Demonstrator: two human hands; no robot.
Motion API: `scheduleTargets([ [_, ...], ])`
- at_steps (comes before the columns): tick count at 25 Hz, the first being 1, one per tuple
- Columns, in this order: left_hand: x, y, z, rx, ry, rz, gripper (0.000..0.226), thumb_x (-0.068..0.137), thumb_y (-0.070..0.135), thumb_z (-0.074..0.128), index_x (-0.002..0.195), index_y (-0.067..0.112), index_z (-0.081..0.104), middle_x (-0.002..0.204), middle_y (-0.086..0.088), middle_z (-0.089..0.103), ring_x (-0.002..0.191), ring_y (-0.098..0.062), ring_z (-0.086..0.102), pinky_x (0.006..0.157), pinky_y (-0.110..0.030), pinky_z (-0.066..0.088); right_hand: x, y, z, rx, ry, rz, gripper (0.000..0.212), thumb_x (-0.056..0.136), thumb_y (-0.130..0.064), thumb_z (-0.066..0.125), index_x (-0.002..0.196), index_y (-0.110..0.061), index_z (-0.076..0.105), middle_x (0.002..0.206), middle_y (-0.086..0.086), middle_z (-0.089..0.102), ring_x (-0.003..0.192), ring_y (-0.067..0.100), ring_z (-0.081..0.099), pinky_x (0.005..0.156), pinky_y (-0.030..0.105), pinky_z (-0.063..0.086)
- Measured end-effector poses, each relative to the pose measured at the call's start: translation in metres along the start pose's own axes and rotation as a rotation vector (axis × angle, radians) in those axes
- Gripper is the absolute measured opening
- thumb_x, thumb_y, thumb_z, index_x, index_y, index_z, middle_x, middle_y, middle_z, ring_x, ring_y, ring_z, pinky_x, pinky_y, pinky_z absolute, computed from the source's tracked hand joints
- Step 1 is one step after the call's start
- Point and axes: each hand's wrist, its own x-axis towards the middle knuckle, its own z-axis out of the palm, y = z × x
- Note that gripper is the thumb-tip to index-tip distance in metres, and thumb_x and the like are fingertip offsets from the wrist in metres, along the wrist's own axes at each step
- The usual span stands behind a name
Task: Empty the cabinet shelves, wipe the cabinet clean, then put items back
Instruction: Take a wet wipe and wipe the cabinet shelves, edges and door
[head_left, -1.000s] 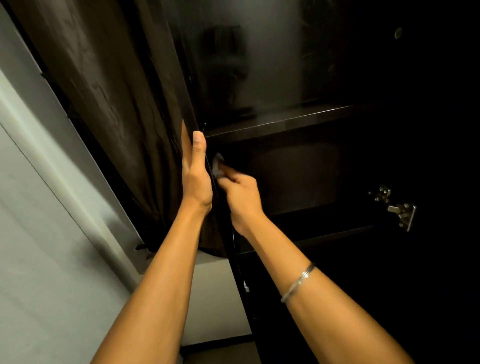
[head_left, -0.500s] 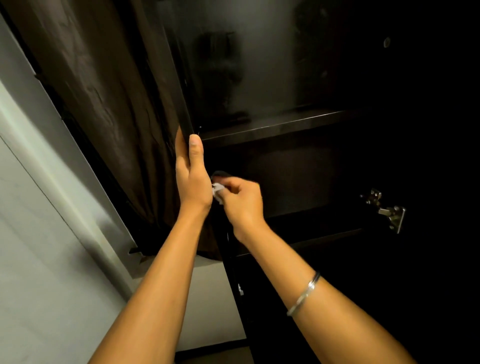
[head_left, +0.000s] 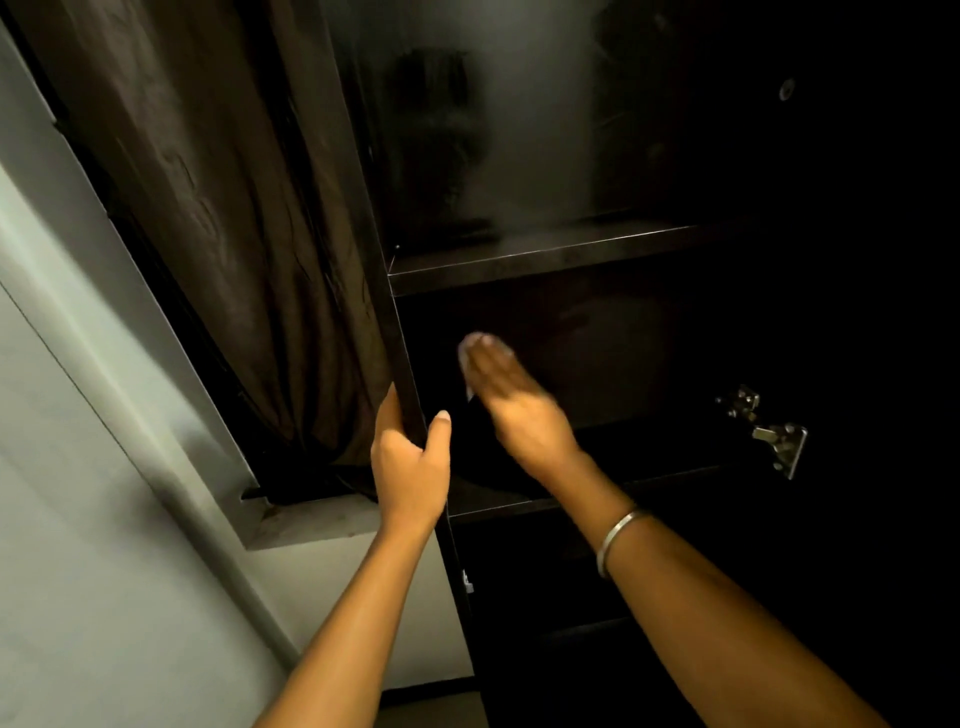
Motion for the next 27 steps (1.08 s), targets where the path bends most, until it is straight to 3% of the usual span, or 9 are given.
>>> scheduleTargets([
  [2, -0.003, -0.003, -0.001, 0.018, -0.030, -0.042, 0.072, 0.080, 0.050, 0.056, 0.144, 0.017, 0.048, 0.136, -0.002, 0.061, 0.127, -0.017, 0.056, 0.108, -0.046, 0.045, -0.009, 0.002, 0.004, -0.183, -0.209, -0.319, 0.055, 0.095, -0.006, 0.040, 0.150, -0.004, 0.036, 0.157, 0.012, 0.033, 0.148, 0.024, 0.027, 0.123, 0.036, 0.018],
  [4, -0.003, -0.001, -0.003, 0.033, -0.065, -0.069, 0.070, 0.080, 0.049, 0.055, 0.144, 0.022, 0.045, 0.132, 0.001, 0.061, 0.120, -0.014, 0.058, 0.105, -0.046, 0.048, 0.004, 0.027, -0.019, -0.381, -0.181, -0.447, 0.054, 0.096, -0.008, 0.038, 0.150, -0.008, 0.037, 0.157, 0.010, 0.035, 0.147, 0.023, 0.029, 0.122, 0.042, 0.020],
  [9, -0.006, 0.000, -0.003, 0.012, -0.117, -0.101, 0.069, 0.082, 0.044, 0.056, 0.148, 0.028, 0.039, 0.131, 0.006, 0.060, 0.116, -0.007, 0.058, 0.104, -0.040, 0.049, 0.032, 0.038, -0.046, -0.278, 0.126, 0.107, 0.054, 0.099, -0.022, 0.049, 0.149, -0.003, 0.037, 0.155, 0.017, 0.036, 0.147, 0.031, 0.027, 0.123, 0.044, 0.015],
  [13, -0.001, -0.002, -0.003, 0.013, -0.120, -0.102, 0.070, 0.083, 0.043, 0.059, 0.148, 0.027, 0.038, 0.132, 0.005, 0.060, 0.115, -0.008, 0.059, 0.103, -0.041, 0.049, -0.009, 0.013, 0.002, -0.204, -0.230, -0.514, 0.044, 0.095, -0.011, 0.048, 0.137, -0.002, 0.053, 0.149, 0.013, 0.047, 0.140, 0.025, 0.042, 0.120, 0.039, 0.027],
  [16, 0.001, -0.007, -0.004, 0.025, -0.129, -0.099, 0.060, 0.095, 0.024, 0.061, 0.150, 0.024, 0.037, 0.113, 0.007, 0.064, 0.085, 0.014, 0.060, 0.076, -0.013, 0.052, -0.021, 0.052, -0.027, -0.282, -0.273, -0.674, 0.031, 0.098, -0.010, 0.046, 0.113, -0.009, 0.073, 0.129, 0.010, 0.064, 0.119, 0.026, 0.061, 0.104, 0.039, 0.047],
  [18, 0.000, -0.011, -0.002, 0.040, -0.127, -0.098, 0.058, 0.097, 0.017, 0.060, 0.151, 0.021, 0.037, 0.094, 0.016, 0.060, 0.068, 0.022, 0.057, 0.057, -0.004, 0.046, -0.017, 0.079, -0.064, -0.370, -0.196, -0.605, 0.030, 0.097, -0.011, 0.046, 0.105, -0.015, 0.075, 0.113, 0.009, 0.068, 0.101, 0.029, 0.060, 0.080, 0.040, 0.051],
  [20, -0.001, -0.008, -0.002, 0.052, -0.093, -0.095, 0.060, 0.097, 0.018, 0.060, 0.151, 0.022, 0.035, 0.090, 0.015, 0.059, 0.070, 0.019, 0.058, 0.057, -0.006, 0.045, -0.005, 0.098, -0.102, -0.341, -0.027, -0.266, 0.028, 0.087, -0.008, 0.053, 0.104, -0.016, 0.074, 0.106, 0.012, 0.065, 0.094, 0.031, 0.057, 0.074, 0.038, 0.050],
  [24, -0.009, 0.008, 0.001, 0.099, 0.109, 0.097, 0.070, 0.090, 0.014, 0.068, 0.150, 0.017, 0.033, 0.151, -0.004, 0.039, 0.124, -0.008, 0.048, 0.093, -0.011, 0.042, 0.019, 0.090, -0.115, 0.005, 0.365, 0.507, 0.020, 0.083, -0.001, 0.059, 0.100, -0.010, 0.066, 0.108, 0.013, 0.058, 0.091, 0.030, 0.064, 0.079, 0.035, 0.056],
  [27, 0.002, 0.038, 0.004, 0.062, 0.217, 0.265, 0.079, 0.086, 0.016, 0.071, 0.152, 0.012, 0.029, 0.155, -0.005, 0.031, 0.142, -0.019, 0.036, 0.113, -0.022, 0.033, 0.011, 0.038, -0.063, 0.122, 0.091, 0.338, 0.028, 0.082, 0.000, 0.058, 0.106, -0.013, 0.062, 0.112, 0.010, 0.054, 0.082, 0.034, 0.066, 0.070, 0.043, 0.057],
])
